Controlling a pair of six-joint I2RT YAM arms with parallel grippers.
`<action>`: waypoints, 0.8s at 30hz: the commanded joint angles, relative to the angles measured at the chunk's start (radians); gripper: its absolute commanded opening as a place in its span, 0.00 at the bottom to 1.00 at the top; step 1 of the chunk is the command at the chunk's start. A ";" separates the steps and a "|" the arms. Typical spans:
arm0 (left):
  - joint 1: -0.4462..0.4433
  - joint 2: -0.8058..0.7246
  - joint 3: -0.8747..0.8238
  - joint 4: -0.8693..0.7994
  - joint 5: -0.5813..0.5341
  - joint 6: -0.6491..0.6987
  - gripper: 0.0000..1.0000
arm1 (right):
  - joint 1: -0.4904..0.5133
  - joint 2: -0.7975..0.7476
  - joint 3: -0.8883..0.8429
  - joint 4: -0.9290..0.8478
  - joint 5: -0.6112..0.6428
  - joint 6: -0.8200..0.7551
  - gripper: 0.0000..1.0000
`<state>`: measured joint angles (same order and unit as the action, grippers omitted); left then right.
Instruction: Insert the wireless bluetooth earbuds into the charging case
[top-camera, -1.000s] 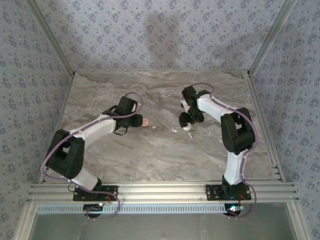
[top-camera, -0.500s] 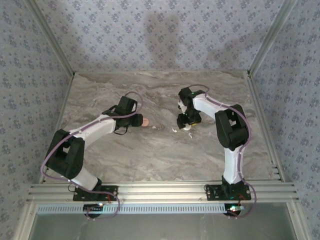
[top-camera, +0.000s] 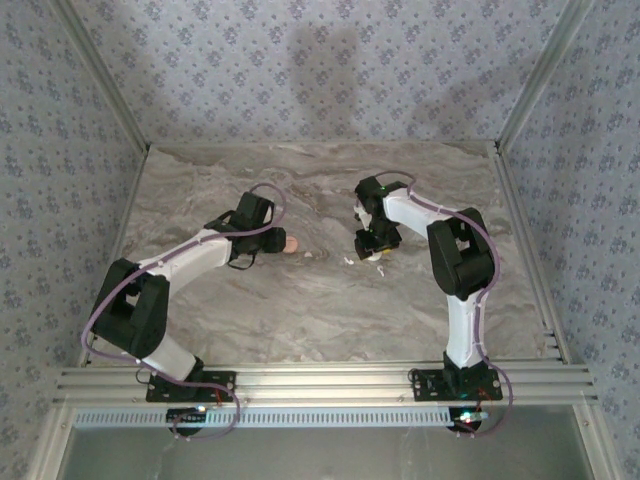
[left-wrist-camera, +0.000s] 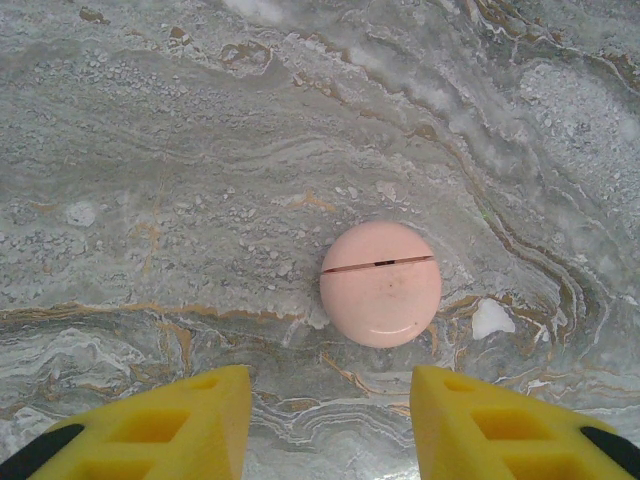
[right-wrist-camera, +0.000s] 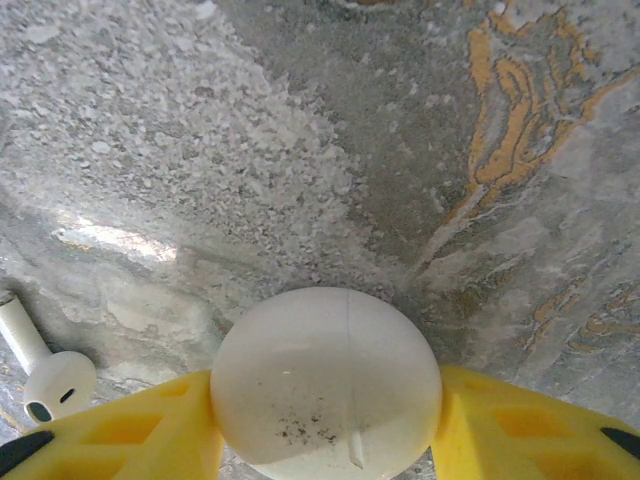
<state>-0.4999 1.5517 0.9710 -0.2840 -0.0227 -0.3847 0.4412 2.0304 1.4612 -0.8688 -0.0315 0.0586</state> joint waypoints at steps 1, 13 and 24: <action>-0.005 -0.013 0.018 0.003 0.015 0.017 0.45 | 0.010 -0.015 -0.003 -0.014 0.035 -0.002 0.53; -0.004 -0.028 0.039 0.019 0.162 0.007 0.45 | 0.017 -0.310 -0.199 0.213 0.005 -0.019 0.49; -0.012 -0.073 0.128 -0.001 0.502 -0.028 0.43 | 0.067 -0.696 -0.480 0.615 -0.300 -0.054 0.49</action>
<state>-0.5007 1.5284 1.0557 -0.2867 0.3439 -0.3946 0.4782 1.3930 1.0214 -0.4042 -0.2134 0.0387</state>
